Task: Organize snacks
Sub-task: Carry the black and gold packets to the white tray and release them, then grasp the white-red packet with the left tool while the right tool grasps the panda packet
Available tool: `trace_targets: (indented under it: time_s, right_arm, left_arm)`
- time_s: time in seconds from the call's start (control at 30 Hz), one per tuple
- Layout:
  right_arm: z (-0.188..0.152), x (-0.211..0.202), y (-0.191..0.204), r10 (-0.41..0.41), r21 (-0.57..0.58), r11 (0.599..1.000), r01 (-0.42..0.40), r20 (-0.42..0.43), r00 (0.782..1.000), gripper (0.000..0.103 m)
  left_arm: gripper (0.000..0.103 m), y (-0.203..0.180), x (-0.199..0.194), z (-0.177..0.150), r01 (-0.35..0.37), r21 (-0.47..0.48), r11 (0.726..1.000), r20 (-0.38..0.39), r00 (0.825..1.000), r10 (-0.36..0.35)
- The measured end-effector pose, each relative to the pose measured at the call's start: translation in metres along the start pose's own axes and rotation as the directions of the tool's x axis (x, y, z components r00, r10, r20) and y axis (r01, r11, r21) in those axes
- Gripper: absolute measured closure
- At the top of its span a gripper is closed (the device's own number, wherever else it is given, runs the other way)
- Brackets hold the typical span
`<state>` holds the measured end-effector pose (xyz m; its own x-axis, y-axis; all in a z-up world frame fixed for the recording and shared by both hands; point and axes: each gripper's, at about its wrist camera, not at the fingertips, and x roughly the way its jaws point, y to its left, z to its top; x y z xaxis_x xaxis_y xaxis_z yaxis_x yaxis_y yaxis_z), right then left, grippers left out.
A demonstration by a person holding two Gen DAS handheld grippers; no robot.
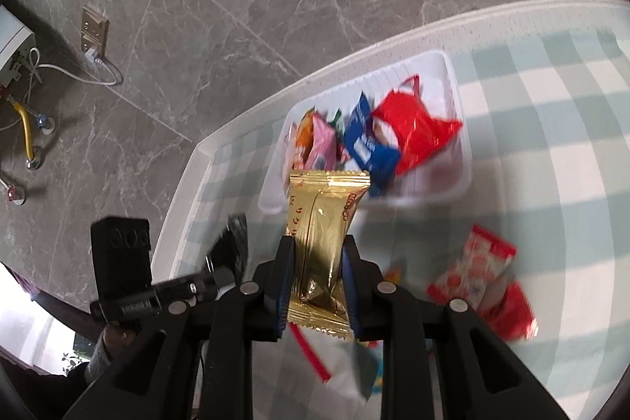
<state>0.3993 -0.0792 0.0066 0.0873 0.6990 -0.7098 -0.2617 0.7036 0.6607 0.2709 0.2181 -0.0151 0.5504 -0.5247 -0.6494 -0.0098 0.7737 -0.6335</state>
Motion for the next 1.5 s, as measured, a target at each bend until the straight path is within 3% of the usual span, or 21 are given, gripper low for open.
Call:
trace_targets:
  time_s: [0.37, 0.63, 0.77, 0.83, 1.0, 1.23, 1.37, 1.5]
  right_arm:
    - [0.057, 0.053, -0.016, -0.082, -0.043, 0.996, 0.081, -0.009, 0.997, 0.078]
    - [0.094, 0.088, -0.02, -0.182, -0.11, 0.978, 0.178, -0.025, 0.983, 0.075]
    - [0.098, 0.097, -0.02, -0.244, -0.148, 0.96, 0.237, -0.025, 0.97, 0.074]
    - [0.097, 0.095, -0.02, -0.252, -0.157, 0.956, 0.247, -0.017, 0.968, 0.067]
    - [0.087, 0.079, -0.014, -0.244, -0.173, 0.955, 0.241, 0.004, 0.97, 0.063]
    - [0.056, 0.035, 0.004, -0.235, -0.209, 0.949, 0.238, 0.04, 0.971, 0.057]
    - [0.029, 0.012, 0.005, -0.234, -0.211, 0.948, 0.237, 0.04, 0.971, 0.051]
    - [-0.005, 0.006, 0.007, -0.237, -0.27, 0.936, 0.225, -0.012, 0.971, 0.045]
  left_arm:
    - [0.082, 0.022, 0.045, 0.106, -0.095, -0.01, 0.995, 0.043, 0.995, 0.095]
    - [0.081, 0.035, 0.089, 0.15, -0.212, 0.012, 0.977, 0.043, 0.977, 0.211]
    - [0.07, 0.036, 0.101, 0.159, -0.234, 0.027, 0.972, 0.051, 0.971, 0.233]
    - [0.052, 0.034, 0.101, 0.161, -0.252, 0.044, 0.967, 0.067, 0.966, 0.249]
    - [0.051, 0.022, 0.088, 0.158, -0.28, 0.09, 0.956, 0.106, 0.957, 0.27]
    - [0.049, -0.015, 0.051, 0.115, -0.299, 0.17, 0.939, 0.141, 0.951, 0.277]
    - [0.048, -0.028, 0.041, 0.082, -0.288, 0.196, 0.937, 0.098, 0.957, 0.274]
    - [0.048, -0.031, 0.04, 0.038, -0.254, 0.175, 0.951, 0.012, 0.967, 0.256]
